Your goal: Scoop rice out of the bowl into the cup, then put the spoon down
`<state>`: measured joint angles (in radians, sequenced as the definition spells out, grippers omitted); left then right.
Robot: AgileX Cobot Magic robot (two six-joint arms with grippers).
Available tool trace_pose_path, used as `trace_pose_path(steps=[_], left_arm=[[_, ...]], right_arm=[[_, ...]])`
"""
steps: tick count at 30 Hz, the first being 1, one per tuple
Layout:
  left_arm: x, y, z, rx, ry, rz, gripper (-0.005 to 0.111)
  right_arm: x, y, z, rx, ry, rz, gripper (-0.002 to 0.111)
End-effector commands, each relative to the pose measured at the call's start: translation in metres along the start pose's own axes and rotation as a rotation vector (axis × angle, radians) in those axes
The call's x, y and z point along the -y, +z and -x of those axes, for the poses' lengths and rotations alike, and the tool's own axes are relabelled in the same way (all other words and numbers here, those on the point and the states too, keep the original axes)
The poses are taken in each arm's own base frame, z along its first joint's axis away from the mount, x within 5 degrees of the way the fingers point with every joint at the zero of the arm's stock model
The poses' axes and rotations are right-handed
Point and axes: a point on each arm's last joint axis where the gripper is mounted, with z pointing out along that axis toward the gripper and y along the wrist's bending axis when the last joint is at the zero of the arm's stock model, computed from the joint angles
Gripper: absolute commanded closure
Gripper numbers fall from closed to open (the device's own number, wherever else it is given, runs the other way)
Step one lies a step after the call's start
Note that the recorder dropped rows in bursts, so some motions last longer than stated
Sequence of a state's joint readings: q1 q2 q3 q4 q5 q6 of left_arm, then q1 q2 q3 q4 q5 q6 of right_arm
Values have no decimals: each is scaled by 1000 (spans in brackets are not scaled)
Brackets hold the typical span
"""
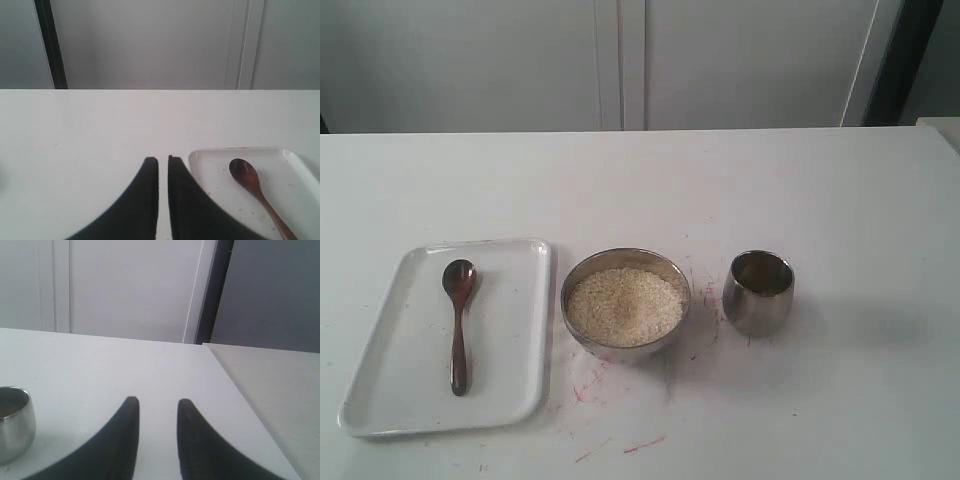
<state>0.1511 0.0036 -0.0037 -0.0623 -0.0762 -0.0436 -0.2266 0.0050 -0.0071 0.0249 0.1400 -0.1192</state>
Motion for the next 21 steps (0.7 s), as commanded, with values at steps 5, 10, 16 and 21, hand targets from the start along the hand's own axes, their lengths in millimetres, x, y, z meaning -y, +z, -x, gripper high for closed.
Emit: trace_pose_path(steps=[5,10,16,21], left_arm=[[0,0,0,5,-11,-3,92],[0,0,0,6,-10,-1,92],[0,0,0,6,-10,-1,92],[0,0,0,6,-10,-1,92]], right_arm=[[0,0,-2,4,-3,-4,82],[0,0,-1,9,-5,-5,82],[0,0,-1,8,30,0,82],[-3,0,-1,11,226,26,82]])
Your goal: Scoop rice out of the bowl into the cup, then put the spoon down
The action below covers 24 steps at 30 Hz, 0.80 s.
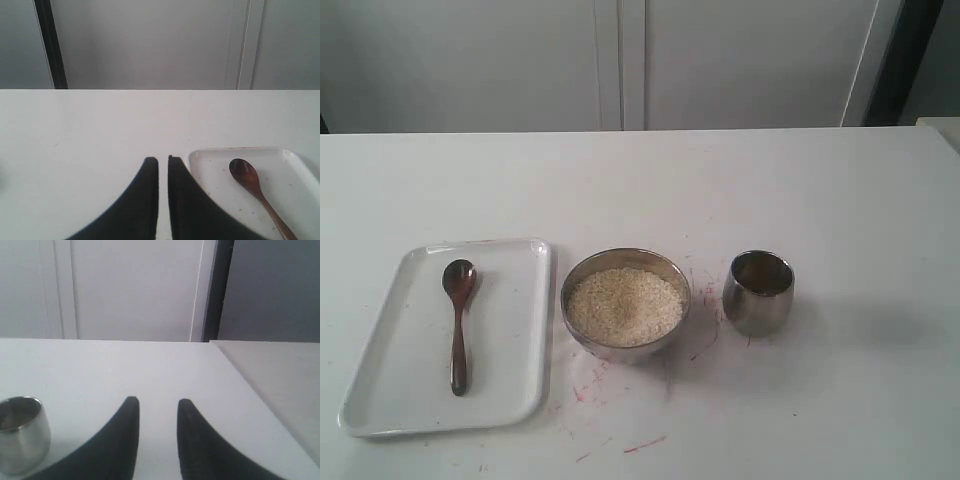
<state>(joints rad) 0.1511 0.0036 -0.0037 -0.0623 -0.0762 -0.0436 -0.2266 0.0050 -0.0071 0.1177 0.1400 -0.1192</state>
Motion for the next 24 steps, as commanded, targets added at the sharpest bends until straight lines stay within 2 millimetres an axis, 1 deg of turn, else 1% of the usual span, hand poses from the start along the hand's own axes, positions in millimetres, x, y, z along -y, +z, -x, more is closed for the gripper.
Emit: trace_pose_path(steps=[1,11,16,24], left_arm=[[0,0,0,6,-10,-1,92],[0,0,0,6,-10,-1,92],[0,0,0,6,-10,-1,92],[0,0,0,6,-10,-1,92]], right_arm=[[-1,0,0,21,152,14,82],[-1,0,2,37,136,9,82],[-1,0,2,40,26,7,82],[-1,0,1,37,-42,6,82]])
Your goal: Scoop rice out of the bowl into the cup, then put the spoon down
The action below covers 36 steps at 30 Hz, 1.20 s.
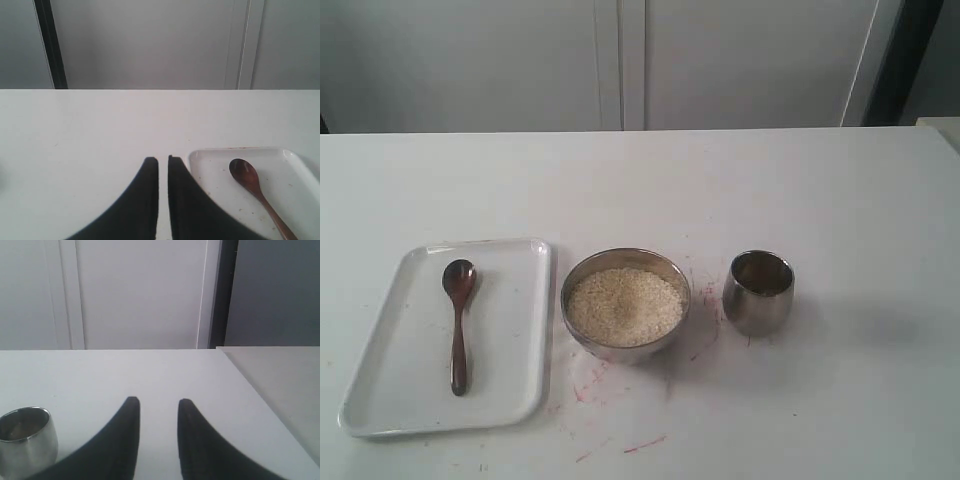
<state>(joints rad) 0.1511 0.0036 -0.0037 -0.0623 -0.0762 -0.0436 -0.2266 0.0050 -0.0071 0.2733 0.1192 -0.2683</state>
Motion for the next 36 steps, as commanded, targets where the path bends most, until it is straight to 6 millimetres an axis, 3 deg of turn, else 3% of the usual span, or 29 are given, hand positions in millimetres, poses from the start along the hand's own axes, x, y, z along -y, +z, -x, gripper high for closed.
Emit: trace_pose_path(steps=[1,4,9,36], left_arm=[[0,0,0,6,-10,-1,92],[0,0,0,6,-10,-1,92],[0,0,0,6,-10,-1,92],[0,0,0,6,-10,-1,92]], right_arm=[[1,0,-1,12,-50,-9,82],[1,0,-1,8,-50,-7,88],[0,0,-1,6,-80,-7,108],[1,0,1,32,-103,-15,108]])
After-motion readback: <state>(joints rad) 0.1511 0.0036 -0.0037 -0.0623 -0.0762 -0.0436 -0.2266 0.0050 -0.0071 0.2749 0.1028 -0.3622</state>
